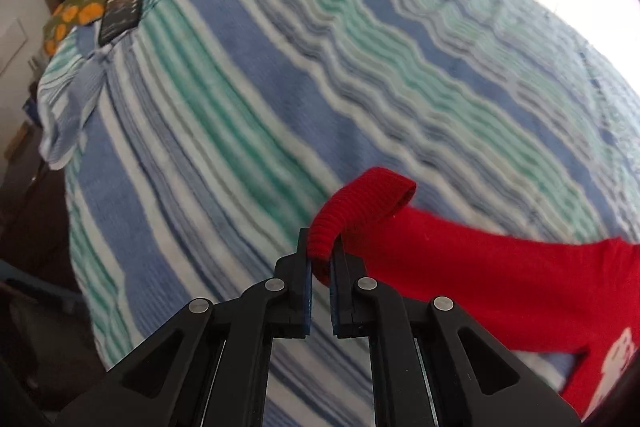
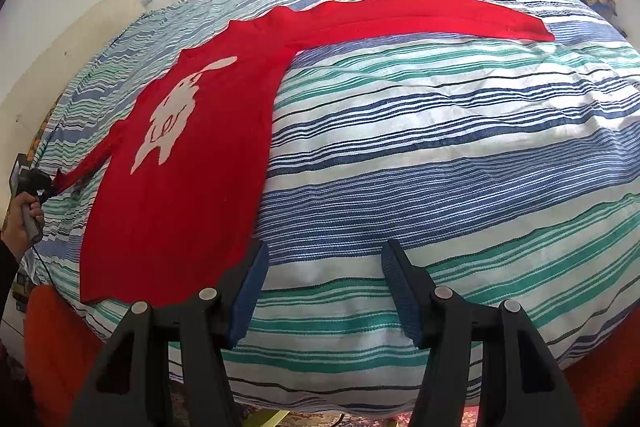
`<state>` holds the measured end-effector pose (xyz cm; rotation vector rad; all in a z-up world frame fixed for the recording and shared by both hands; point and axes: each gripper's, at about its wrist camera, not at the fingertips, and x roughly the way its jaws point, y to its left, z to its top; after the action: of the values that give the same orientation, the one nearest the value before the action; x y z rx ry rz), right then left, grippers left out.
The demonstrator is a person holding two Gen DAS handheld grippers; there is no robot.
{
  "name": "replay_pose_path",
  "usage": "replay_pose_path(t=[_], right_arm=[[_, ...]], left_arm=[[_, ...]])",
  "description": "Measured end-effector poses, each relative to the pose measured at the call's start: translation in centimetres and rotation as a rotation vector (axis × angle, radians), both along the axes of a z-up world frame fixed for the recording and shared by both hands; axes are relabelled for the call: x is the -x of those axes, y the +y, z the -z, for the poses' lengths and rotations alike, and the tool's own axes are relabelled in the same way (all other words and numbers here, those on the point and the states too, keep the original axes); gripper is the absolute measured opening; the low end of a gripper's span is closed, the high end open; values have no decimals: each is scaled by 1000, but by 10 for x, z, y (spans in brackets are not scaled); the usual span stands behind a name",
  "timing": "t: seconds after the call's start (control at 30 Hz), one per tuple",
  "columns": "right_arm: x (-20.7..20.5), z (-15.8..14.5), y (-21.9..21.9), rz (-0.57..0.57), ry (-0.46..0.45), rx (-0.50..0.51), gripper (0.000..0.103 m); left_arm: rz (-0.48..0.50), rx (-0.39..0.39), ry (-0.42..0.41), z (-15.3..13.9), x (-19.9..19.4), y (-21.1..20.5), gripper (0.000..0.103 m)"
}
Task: Fold small clothes
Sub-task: 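Grasp the other sleeve cuff with the left tool and pull it outward, then grasp the hem with the left tool while the right tool grasps it, pulling straight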
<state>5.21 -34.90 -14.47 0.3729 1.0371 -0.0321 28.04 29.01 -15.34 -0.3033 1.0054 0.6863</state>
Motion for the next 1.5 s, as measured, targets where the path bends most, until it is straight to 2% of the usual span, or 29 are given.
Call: replay_pose_path(t=[0.13,0.23,0.37,0.43,0.47,0.5,0.53,0.6,0.67,0.73,0.8,0.87,0.93,1.0,1.07,1.1,1.17,1.2,1.23,1.27,1.3,1.33,1.4,1.5], right_arm=[[-1,2,1,-2,6,5,59],[-1,2,1,-1,6,6,59],[0,2,-2,9,8,-2,59],[-1,1,-2,13,8,-4,59],[-1,1,-2,14,8,-3,59],[-1,0,-2,15,8,-3,59],[-1,0,-2,17,7,-3,59],[-1,-2,-4,25,0,-18,68],[2,-6,-8,37,-15,-48,70],[4,-11,-10,38,-29,-98,70],[7,-13,-8,10,-39,-179,70],[9,-13,0,-32,-41,-255,72],[10,-8,11,-76,-17,-305,76],[9,0,21,-113,20,-324,76],[7,6,28,-138,30,-328,77],[5,8,30,-147,29,-329,77],[-2,11,37,-184,21,-357,77],[-5,14,42,-209,23,-377,75],[-9,16,47,-237,29,-393,70],[-12,20,54,-262,41,-388,50],[-14,22,59,-271,60,-355,19],[-15,25,62,-263,80,-311,7],[-11,24,56,-232,86,-325,5],[7,12,46,-200,83,-284,4]], left_arm=[[-47,31,68,28,-5,15,5],[-50,4,93,36,-13,17,5],[-26,84,135,46,-19,24,14],[-23,126,99,33,-7,27,44],[-20,139,84,26,1,27,67],[-9,150,50,16,12,24,70],[23,166,5,3,30,17,70],[115,226,-24,-11,56,-4,70],[267,349,-42,-20,89,-41,70],[452,489,-28,-20,121,-91,70],[566,549,7,-12,144,-131,70],[619,570,71,5,166,-171,70],[625,583,114,24,176,-191,70],[609,578,115,33,186,-203,71],[643,501,118,31,195,-219,71],[655,488,121,31,197,-223,72],[666,498,105,32,198,-226,72],[673,510,103,33,197,-227,68],[682,521,103,35,195,-230,60],[697,537,109,40,191,-232,24],[712,557,122,47,188,-233,4],[709,562,126,48,191,-232,3],[704,535,109,39,202,-227,2],[678,516,105,35,216,-217,2]])
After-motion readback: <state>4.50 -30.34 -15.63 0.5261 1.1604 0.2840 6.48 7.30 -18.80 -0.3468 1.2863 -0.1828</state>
